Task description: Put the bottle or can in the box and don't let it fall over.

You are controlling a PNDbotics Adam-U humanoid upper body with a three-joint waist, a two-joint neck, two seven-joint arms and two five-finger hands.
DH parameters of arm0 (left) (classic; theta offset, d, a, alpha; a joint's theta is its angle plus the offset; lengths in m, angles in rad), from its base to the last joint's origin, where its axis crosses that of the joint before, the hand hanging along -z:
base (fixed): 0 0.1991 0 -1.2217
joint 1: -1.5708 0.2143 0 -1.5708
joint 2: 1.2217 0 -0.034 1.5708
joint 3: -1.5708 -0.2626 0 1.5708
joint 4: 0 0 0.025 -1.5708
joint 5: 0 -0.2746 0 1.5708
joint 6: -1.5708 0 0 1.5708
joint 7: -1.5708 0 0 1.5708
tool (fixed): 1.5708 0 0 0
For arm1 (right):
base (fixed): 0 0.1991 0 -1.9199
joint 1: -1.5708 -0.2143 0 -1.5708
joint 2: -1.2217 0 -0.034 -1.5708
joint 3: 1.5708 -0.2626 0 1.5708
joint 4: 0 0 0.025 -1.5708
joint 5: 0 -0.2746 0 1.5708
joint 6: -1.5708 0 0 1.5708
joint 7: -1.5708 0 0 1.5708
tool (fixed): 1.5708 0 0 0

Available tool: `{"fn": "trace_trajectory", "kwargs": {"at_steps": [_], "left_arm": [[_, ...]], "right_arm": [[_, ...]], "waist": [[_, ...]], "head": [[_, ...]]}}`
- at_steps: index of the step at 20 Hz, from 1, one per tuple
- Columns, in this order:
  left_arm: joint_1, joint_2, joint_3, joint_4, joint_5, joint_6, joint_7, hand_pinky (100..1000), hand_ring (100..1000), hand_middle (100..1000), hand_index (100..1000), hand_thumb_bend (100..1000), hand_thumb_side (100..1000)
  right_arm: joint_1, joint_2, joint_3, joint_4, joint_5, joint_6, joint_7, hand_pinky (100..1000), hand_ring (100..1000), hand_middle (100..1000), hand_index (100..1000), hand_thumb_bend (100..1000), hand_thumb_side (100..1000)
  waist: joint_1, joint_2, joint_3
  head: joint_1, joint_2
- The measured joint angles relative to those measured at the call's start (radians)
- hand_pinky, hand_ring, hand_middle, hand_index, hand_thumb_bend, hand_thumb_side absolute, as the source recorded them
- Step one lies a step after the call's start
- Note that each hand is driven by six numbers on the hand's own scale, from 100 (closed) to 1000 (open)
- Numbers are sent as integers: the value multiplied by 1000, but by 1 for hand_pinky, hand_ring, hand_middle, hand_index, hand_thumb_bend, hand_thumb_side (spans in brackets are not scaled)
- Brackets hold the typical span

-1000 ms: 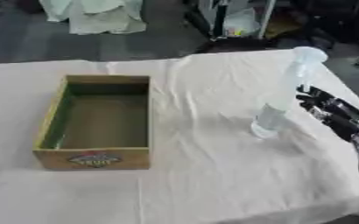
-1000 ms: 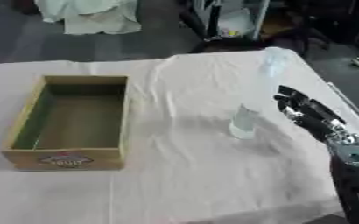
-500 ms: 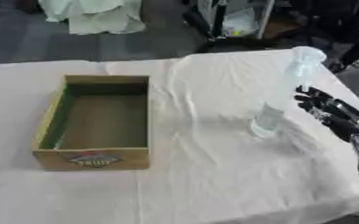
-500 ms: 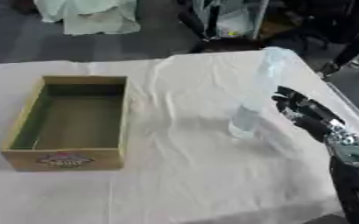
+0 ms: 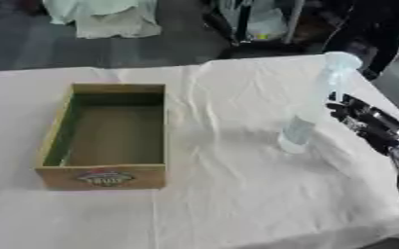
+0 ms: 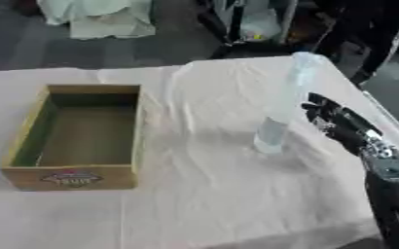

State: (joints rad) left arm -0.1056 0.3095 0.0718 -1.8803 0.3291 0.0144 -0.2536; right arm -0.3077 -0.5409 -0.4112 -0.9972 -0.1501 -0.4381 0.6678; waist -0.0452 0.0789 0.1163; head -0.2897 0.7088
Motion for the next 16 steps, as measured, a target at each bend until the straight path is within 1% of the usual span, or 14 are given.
{"fn": "trace_trajectory", "kwargs": {"at_steps": [16], "left_arm": [[0,0,0,0,0,0,-2,1000,1000,1000,773,101,811]], "right_arm": [[-17,12,0,-30,20,27,-20,1000,1000,1000,1000,100,470]], "waist": [[0,0,1]], "head": [[-4,0]]}}
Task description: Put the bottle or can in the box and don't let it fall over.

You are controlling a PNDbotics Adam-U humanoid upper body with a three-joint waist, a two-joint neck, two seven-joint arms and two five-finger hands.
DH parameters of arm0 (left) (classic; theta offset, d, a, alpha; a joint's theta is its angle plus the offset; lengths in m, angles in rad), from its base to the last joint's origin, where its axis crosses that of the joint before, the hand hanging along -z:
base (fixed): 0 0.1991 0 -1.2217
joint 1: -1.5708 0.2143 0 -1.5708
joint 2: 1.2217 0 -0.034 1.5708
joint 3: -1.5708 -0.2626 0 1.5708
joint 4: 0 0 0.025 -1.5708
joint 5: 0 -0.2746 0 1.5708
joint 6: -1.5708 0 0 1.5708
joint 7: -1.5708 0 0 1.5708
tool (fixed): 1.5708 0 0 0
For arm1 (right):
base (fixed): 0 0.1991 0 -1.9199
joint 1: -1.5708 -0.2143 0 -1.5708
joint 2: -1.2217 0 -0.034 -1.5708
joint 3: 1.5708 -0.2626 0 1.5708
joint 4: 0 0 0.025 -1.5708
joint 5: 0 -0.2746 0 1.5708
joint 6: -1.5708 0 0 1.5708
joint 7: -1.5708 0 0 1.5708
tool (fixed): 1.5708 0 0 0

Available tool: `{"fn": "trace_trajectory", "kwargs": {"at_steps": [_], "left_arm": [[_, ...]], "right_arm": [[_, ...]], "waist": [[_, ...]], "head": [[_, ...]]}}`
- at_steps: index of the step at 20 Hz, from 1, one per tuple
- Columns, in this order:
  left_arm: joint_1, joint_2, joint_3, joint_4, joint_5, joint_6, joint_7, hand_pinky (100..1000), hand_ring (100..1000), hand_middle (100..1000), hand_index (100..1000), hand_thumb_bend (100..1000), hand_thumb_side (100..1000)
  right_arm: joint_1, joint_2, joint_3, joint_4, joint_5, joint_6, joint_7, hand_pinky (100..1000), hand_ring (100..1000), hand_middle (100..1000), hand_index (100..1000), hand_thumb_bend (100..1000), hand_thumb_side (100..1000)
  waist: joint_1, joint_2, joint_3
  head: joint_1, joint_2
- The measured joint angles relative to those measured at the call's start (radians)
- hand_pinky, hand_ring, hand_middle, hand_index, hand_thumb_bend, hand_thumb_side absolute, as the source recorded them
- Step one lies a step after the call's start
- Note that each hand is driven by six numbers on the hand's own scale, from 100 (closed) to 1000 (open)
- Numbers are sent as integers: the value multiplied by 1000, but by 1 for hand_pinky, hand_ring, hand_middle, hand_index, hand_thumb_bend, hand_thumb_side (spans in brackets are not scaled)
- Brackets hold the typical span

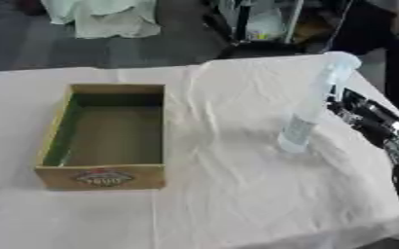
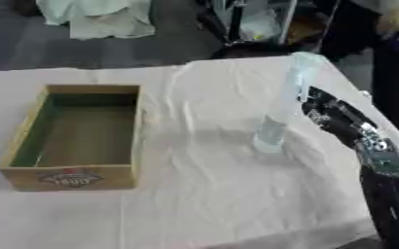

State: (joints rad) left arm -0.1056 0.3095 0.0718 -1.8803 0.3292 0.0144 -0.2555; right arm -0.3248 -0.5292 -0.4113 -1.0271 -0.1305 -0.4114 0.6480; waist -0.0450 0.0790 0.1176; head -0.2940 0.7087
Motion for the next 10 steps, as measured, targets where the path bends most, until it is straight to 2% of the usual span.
{"fn": "trace_trajectory", "kwargs": {"at_steps": [10], "left_arm": [[0,0,0,0,0,1,-1,1000,1000,1000,773,101,811]], "right_arm": [[-8,16,0,-13,8,17,-5,1000,1000,1000,1000,100,470]], "waist": [[0,0,0]], "head": [[-3,0]]}}
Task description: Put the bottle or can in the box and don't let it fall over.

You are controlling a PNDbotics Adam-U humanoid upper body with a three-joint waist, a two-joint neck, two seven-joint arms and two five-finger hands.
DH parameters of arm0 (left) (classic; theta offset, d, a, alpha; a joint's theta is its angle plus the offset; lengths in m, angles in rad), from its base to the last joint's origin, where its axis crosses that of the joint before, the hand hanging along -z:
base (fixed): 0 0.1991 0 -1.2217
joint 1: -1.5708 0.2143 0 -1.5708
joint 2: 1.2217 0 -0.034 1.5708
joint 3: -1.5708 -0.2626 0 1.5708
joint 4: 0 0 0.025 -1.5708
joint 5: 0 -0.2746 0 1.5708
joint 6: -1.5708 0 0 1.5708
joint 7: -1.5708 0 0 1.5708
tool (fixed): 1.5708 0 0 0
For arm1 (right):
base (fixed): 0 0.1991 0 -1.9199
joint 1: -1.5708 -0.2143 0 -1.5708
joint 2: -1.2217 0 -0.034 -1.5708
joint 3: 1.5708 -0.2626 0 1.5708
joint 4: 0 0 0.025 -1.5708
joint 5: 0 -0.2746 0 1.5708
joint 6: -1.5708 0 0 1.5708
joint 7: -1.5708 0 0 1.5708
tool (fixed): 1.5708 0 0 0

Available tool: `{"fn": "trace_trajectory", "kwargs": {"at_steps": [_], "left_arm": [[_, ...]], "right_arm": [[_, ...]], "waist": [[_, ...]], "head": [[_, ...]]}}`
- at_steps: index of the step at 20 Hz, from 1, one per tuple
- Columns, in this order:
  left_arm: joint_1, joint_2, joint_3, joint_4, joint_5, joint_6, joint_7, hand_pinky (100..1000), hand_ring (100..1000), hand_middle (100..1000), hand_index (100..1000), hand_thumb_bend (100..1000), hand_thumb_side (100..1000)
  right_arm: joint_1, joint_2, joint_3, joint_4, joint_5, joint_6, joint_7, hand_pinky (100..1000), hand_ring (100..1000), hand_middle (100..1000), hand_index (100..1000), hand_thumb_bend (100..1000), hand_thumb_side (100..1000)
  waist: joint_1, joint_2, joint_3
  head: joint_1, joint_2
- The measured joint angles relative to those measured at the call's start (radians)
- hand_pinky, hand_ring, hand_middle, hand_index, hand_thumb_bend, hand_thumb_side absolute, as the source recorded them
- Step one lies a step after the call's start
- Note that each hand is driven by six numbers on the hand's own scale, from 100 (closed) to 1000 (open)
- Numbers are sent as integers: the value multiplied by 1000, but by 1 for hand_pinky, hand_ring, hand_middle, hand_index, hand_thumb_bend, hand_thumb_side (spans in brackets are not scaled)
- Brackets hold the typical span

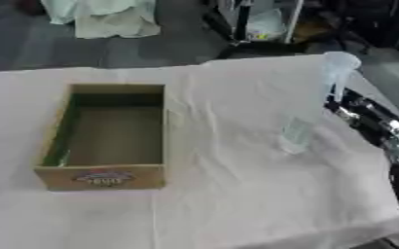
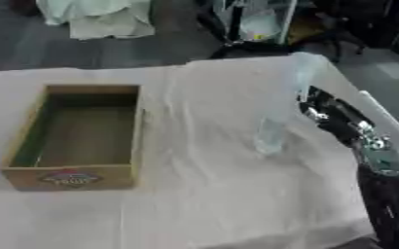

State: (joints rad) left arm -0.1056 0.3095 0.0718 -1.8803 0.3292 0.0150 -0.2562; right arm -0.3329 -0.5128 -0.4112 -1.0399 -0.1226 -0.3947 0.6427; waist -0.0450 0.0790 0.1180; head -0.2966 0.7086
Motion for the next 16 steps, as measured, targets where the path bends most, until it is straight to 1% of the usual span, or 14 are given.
{"fn": "trace_trajectory", "kwargs": {"at_steps": [8,12,16], "left_arm": [[0,0,0,0,0,0,0,1000,1000,1000,773,101,812],[0,0,0,0,0,0,0,1000,1000,1000,773,100,811],[0,0,0,0,0,0,-1,1000,1000,1000,773,100,811]], "right_arm": [[-8,8,0,-15,12,15,-8,1000,1000,1000,1000,100,470],[1,8,0,-24,11,18,-9,1000,1000,1000,1000,100,470],[1,8,0,-29,7,23,-8,1000,1000,1000,1000,100,470]], "waist": [[0,0,2],[0,1,3],[0,1,4]], "head": [[-2,0],[-4,-1],[-4,-8]]}}
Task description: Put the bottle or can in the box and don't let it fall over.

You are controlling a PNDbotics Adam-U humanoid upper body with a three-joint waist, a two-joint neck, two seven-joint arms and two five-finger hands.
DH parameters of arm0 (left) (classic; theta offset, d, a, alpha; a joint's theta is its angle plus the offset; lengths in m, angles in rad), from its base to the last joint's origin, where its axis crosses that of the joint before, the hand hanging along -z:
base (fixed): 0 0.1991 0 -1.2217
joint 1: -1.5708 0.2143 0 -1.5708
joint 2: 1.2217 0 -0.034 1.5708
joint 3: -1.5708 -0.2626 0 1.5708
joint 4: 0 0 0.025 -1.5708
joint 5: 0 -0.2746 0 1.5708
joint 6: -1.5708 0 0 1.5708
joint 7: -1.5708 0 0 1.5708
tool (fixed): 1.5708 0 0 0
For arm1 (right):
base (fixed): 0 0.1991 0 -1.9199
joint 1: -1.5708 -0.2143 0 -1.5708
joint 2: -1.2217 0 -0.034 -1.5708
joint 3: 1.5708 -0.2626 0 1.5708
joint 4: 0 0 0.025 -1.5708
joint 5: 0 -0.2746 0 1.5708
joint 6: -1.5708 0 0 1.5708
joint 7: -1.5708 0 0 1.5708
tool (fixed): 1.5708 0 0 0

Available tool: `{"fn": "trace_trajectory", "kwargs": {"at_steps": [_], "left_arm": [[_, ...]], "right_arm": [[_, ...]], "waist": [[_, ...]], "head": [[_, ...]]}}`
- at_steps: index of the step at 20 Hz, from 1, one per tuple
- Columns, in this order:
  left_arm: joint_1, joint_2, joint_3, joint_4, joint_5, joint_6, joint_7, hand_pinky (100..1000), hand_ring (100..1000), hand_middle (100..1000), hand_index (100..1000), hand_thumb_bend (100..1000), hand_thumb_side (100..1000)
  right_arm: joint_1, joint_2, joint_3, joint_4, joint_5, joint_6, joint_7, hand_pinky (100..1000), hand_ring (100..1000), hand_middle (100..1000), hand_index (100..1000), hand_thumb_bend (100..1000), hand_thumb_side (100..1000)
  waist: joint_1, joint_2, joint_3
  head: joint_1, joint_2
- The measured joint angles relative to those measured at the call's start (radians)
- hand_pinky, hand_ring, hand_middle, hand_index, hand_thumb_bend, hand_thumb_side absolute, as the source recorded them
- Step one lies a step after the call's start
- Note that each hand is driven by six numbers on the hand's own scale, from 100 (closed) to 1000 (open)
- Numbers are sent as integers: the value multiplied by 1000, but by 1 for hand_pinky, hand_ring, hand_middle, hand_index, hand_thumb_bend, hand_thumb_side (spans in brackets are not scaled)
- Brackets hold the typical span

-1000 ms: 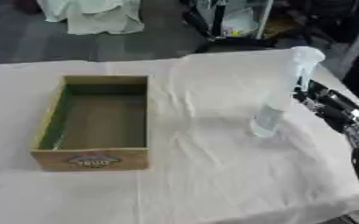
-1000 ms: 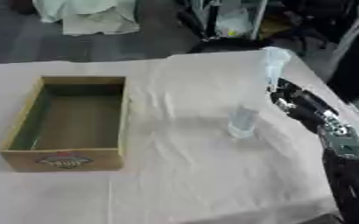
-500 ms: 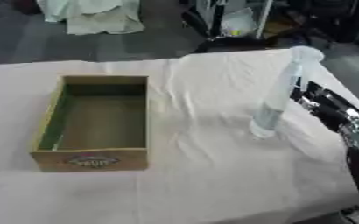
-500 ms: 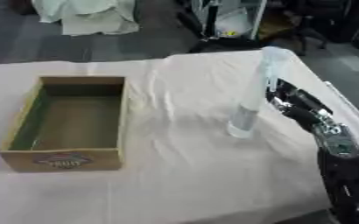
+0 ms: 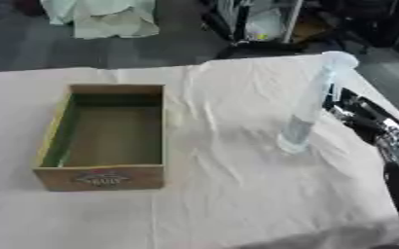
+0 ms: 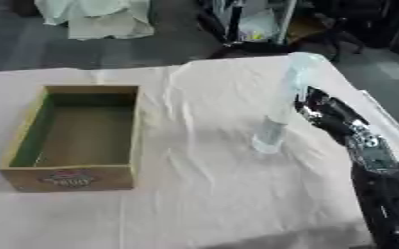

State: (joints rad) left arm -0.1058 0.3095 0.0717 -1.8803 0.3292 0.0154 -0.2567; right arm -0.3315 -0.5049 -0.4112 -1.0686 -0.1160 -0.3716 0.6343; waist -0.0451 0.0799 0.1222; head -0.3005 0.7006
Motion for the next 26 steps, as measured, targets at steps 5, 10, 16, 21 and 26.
{"fn": "trace_trajectory", "kwargs": {"at_steps": [5,10,16,21,26], "left_arm": [[0,0,0,0,0,0,0,1000,1000,1000,773,100,813],[0,0,0,0,0,-1,-1,1000,1000,1000,773,100,812],[0,0,0,0,0,-1,-1,1000,1000,1000,773,100,813],[0,0,0,0,0,-1,-1,1000,1000,1000,773,101,814],[0,0,0,0,-1,-1,-1,1000,1000,1000,773,101,814]], "right_arm": [[4,0,0,-2,-1,3,-1,1000,1000,1000,1000,100,470],[7,0,-1,-2,-1,3,6,1000,1000,1000,1000,100,470],[17,0,-3,0,-2,-3,21,1000,1000,1000,1000,100,470],[17,-1,-7,9,2,-18,39,1000,1000,1000,1000,100,470],[22,-1,-7,17,7,-35,61,1000,1000,1000,1000,100,470]], "waist": [[0,2,0],[0,3,0],[0,3,-2],[0,3,-4],[0,3,-5]], "head": [[0,-1],[0,-1],[0,-1],[0,-1],[0,-1]]}}
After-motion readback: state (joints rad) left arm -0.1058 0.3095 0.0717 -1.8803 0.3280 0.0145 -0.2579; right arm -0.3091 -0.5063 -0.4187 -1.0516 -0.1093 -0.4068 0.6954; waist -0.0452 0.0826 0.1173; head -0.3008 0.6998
